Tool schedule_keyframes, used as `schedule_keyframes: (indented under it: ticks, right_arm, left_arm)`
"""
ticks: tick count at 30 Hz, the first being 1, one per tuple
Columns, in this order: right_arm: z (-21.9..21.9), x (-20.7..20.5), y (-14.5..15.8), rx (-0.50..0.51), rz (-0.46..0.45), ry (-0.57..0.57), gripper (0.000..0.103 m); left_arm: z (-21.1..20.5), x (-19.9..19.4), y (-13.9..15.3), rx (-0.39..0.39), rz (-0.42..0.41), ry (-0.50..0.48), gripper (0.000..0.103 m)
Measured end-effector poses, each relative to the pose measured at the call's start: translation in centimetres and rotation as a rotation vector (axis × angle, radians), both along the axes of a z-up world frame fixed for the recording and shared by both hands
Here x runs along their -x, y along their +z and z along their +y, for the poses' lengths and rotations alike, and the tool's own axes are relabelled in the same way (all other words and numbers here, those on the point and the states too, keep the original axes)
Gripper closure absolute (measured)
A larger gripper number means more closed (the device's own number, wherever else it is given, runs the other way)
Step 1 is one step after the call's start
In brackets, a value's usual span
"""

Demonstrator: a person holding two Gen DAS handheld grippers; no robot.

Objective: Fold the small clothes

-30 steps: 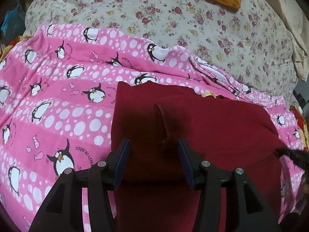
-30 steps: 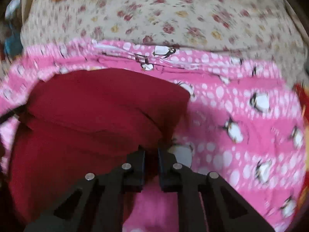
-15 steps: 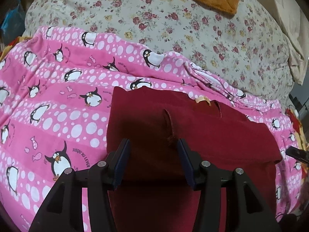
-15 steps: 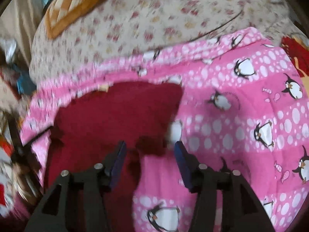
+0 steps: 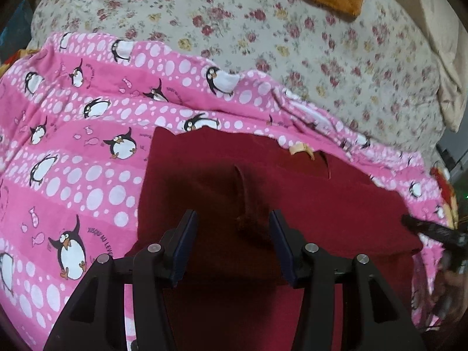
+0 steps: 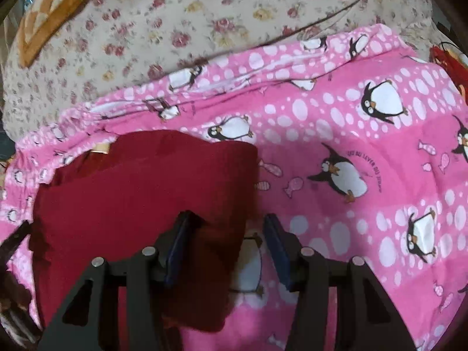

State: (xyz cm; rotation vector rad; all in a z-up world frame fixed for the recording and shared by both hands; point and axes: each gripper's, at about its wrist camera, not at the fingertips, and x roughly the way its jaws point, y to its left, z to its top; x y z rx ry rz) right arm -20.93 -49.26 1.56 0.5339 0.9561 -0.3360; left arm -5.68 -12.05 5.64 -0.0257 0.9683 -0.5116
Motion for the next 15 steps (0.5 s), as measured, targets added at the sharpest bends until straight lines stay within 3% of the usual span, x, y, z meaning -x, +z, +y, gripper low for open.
schedule_keyframes:
  ticks: [4, 8, 10, 15]
  right_arm:
    - [0.2, 1.6, 1.6, -0.007, -0.041, -0.008, 0.046]
    - [-0.4, 2.8, 1.3, -0.052, -0.080, -0.048, 0.045]
    - [-0.7, 2.9, 0.7, -0.095, -0.087, -0.065, 0.045]
    - [-0.4, 2.5, -0.7, -0.129, -0.091, -0.048, 0.045]
  left_arm:
    - [-1.2, 0.1, 0.0, -0.036, 0.000, -0.005, 0.073]
    - [-2.9, -0.3, -0.2, -0.071, -0.014, -0.017, 0.075]
    - [-3.5, -0.4, -0.8, -0.092, -0.008, -0.022, 0.090]
    - [-3.6, -0.4, -1.0, -0.096, -0.027, -0.018, 0.103]
